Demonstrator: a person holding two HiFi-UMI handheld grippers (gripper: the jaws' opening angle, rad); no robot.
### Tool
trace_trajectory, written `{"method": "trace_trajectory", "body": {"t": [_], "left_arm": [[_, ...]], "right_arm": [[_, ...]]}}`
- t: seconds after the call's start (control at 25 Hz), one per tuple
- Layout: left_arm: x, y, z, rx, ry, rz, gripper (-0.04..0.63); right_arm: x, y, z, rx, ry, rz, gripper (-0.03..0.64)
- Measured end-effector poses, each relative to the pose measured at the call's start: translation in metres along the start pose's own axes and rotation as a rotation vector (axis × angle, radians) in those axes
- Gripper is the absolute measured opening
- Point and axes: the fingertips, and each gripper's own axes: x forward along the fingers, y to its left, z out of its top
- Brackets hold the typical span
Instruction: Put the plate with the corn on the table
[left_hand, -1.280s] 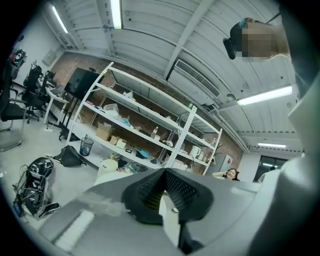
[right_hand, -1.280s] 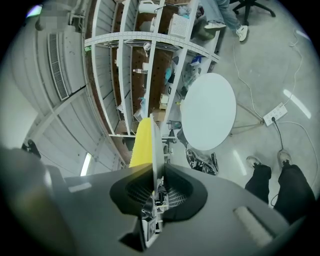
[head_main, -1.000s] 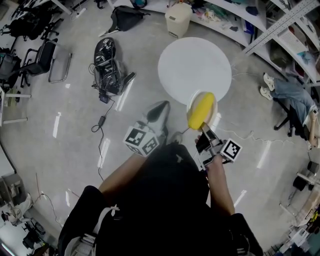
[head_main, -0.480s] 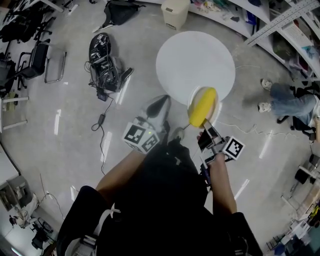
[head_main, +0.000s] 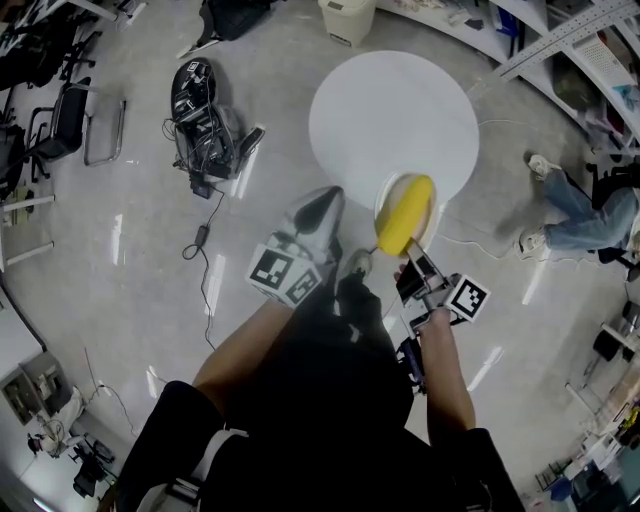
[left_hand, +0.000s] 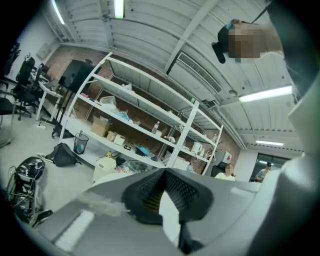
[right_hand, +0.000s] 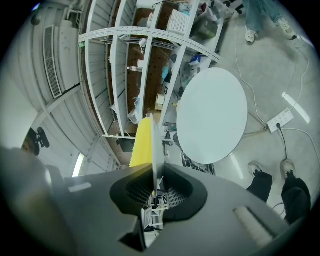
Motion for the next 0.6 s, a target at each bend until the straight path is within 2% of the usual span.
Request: {"method": "trace_trajectory", "body": {"t": [0.6], "left_arm": [[0.030,0.020,-0.024,-0.034,0.027,-0.008,0.005]], "right_arm": [[0.022,-0.031,0.012,0.003,0.020,-0.003,0.048]]}}
